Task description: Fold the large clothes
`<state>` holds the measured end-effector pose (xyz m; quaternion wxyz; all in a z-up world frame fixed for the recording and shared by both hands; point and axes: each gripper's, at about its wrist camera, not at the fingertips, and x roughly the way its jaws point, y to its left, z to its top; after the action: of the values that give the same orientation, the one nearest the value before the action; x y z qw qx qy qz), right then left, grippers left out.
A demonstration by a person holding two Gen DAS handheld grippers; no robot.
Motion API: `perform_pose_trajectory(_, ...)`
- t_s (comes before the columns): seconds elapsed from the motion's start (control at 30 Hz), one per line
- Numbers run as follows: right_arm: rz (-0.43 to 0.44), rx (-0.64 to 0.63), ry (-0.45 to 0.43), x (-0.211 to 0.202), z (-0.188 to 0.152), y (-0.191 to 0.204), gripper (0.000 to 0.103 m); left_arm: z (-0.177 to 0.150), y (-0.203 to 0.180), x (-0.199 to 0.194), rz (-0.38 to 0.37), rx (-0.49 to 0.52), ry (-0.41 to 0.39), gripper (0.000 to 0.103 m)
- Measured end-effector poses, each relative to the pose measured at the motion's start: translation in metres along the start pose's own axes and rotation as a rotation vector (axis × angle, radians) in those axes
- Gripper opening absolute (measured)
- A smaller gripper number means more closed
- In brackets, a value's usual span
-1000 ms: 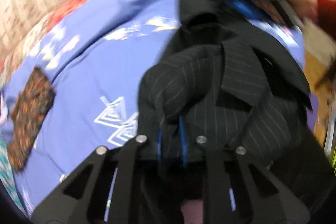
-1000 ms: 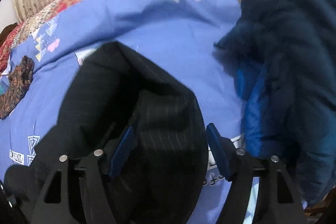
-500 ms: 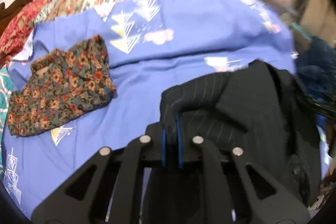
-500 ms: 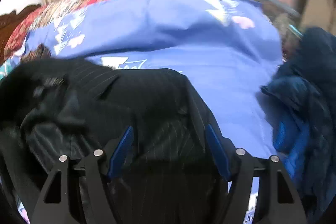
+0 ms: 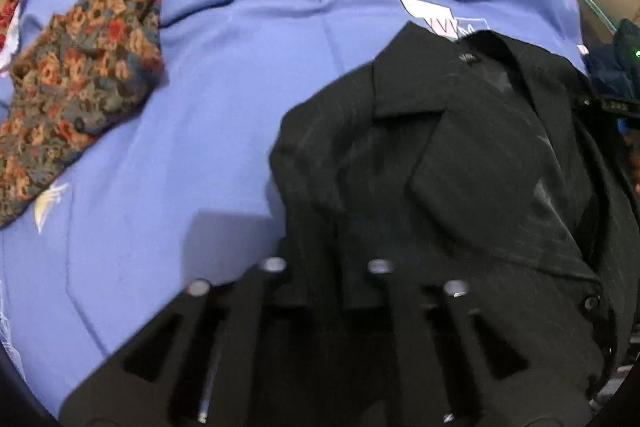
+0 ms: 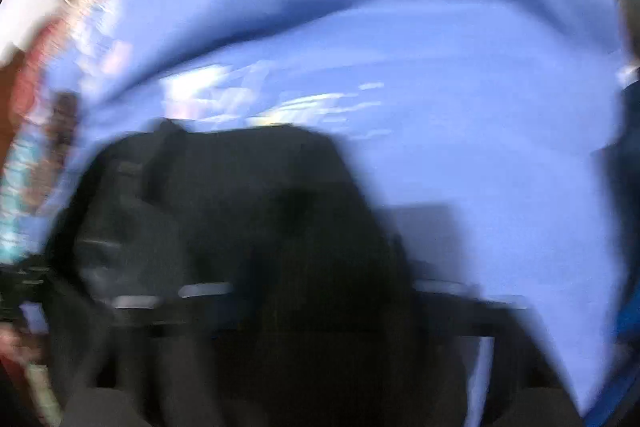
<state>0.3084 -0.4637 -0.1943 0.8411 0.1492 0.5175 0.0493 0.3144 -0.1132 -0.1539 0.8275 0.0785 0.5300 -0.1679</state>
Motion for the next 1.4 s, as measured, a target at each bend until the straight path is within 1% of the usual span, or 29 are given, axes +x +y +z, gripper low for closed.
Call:
perform_pose_trajectory(0.07,0.018,-0.049,-0.123,-0.029,0.003,0.02,0.026,0.014,-0.005,-0.019,0.008,0.012,-0.094,0.006)
perform_pose_trajectory(0.13,0.044,0.006,-0.248,-0.06,0.015,0.023,0.026,0.037,-0.001,-0.037,0.008,-0.022,-0.151,0.006)
perform_pose_trajectory(0.17,0.036,0.035,-0.289,-0.068,0.021,0.02,0.026,0.05,0.003,-0.041,0.01,-0.042,-0.166,0.006)
perform_pose_trajectory(0.23,-0.027,0.074,-0.364,-0.075,0.032,0.016,0.027,0.076,0.009,-0.041,0.067,-0.084,-0.194,0.006)
perform_pose_trajectory(0.27,-0.114,0.074,-0.382,-0.071,0.036,0.016,0.029,0.087,0.01,-0.037,0.107,-0.094,-0.203,0.011)
perform_pose_trajectory(0.3,-0.209,0.072,-0.349,-0.059,0.036,0.015,0.038,0.095,0.012,-0.03,0.14,-0.099,-0.189,0.021)
perform_pose_trajectory(0.33,-0.255,0.077,-0.29,-0.049,0.033,0.013,0.039,0.099,0.016,-0.022,0.166,-0.109,-0.13,0.026)
perform_pose_trajectory(0.37,-0.26,0.085,-0.252,-0.046,0.025,0.013,0.039,0.098,0.02,-0.019,0.163,-0.125,-0.078,0.026)
perform_pose_trajectory(0.4,-0.235,0.088,-0.255,-0.05,0.014,0.013,0.04,0.093,0.024,-0.024,0.141,-0.141,-0.057,0.026)
perform_pose_trajectory(0.47,-0.157,0.083,-0.303,-0.072,-0.021,0.017,0.042,0.062,0.026,-0.058,0.066,-0.118,-0.123,0.027)
perform_pose_trajectory(0.53,-0.081,0.064,-0.317,-0.096,-0.063,0.023,0.051,0.025,0.021,-0.087,-0.016,-0.074,-0.139,0.033)
perform_pose_trajectory(0.6,0.025,0.007,-0.29,-0.122,-0.126,0.039,0.057,-0.022,0.012,-0.115,-0.115,-0.036,-0.137,0.049)
perform_pose_trajectory(0.67,0.119,-0.029,-0.245,-0.134,-0.174,0.056,0.064,-0.061,-0.005,-0.125,-0.214,-0.007,-0.093,0.063)
perform_pose_trajectory(0.73,0.17,-0.021,-0.213,-0.143,-0.226,0.069,0.071,-0.097,-0.025,-0.125,-0.318,0.012,-0.019,0.065)
perform_pose_trajectory(0.8,0.196,0.041,-0.179,-0.141,-0.263,0.069,0.072,-0.129,-0.045,-0.112,-0.417,-0.007,0.099,0.073)
perform_pose_trajectory(0.87,0.175,0.097,-0.141,-0.135,-0.288,0.062,0.073,-0.148,-0.056,-0.098,-0.434,-0.023,0.166,0.073)
perform_pose_trajectory(0.9,0.152,0.114,-0.126,-0.132,-0.299,0.063,0.073,-0.158,-0.061,-0.091,-0.424,-0.036,0.196,0.073)
perform_pose_trajectory(0.97,0.05,0.111,-0.097,-0.121,-0.31,0.061,0.073,-0.174,-0.071,-0.072,-0.444,-0.078,0.282,0.073)
perform_pose_trajectory(1.0,0.019,0.089,-0.1,-0.117,-0.312,0.064,0.073,-0.179,-0.075,-0.066,-0.451,-0.101,0.312,0.073)
perform_pose_trajectory(1.03,0.024,0.078,-0.104,-0.116,-0.308,0.066,0.073,-0.182,-0.076,-0.062,-0.459,-0.112,0.318,0.073)
perform_pose_trajectory(1.07,0.023,0.069,-0.111,-0.112,-0.306,0.069,0.073,-0.185,-0.081,-0.062,-0.454,-0.106,0.307,0.063)
perform_pose_trajectory(1.1,0.005,0.049,-0.109,-0.108,-0.301,0.075,0.073,-0.187,-0.085,-0.06,-0.436,-0.091,0.296,0.034)
perform_pose_trajectory(1.13,-0.009,0.028,-0.107,-0.106,-0.298,0.072,0.073,-0.189,-0.088,-0.057,-0.42,-0.073,0.297,0.021)
perform_pose_trajectory(1.17,-0.043,-0.032,-0.107,-0.103,-0.291,0.085,0.073,-0.188,-0.083,-0.055,-0.428,-0.087,0.298,0.01)
perform_pose_trajectory(1.2,-0.068,-0.069,-0.107,-0.099,-0.289,0.092,0.073,-0.187,-0.073,-0.055,-0.436,-0.137,0.286,0.006)
perform_pose_trajectory(1.23,-0.098,-0.111,-0.105,-0.094,-0.285,0.1,0.065,-0.187,-0.065,-0.058,-0.427,-0.159,0.273,0.006)
perform_pose_trajectory(1.27,-0.112,-0.152,-0.088,-0.091,-0.282,0.106,0.051,-0.186,-0.052,-0.063,-0.396,-0.177,0.241,0.005)
perform_pose_trajectory(1.3,-0.105,-0.158,-0.069,-0.089,-0.278,0.11,0.027,-0.185,-0.036,-0.071,-0.374,-0.201,0.205,0.005)
perform_pose_trajectory(1.4,-0.014,-0.142,-0.11,-0.118,-0.279,0.116,0.024,-0.189,0.007,-0.097,-0.403,-0.3,0.149,0.005)
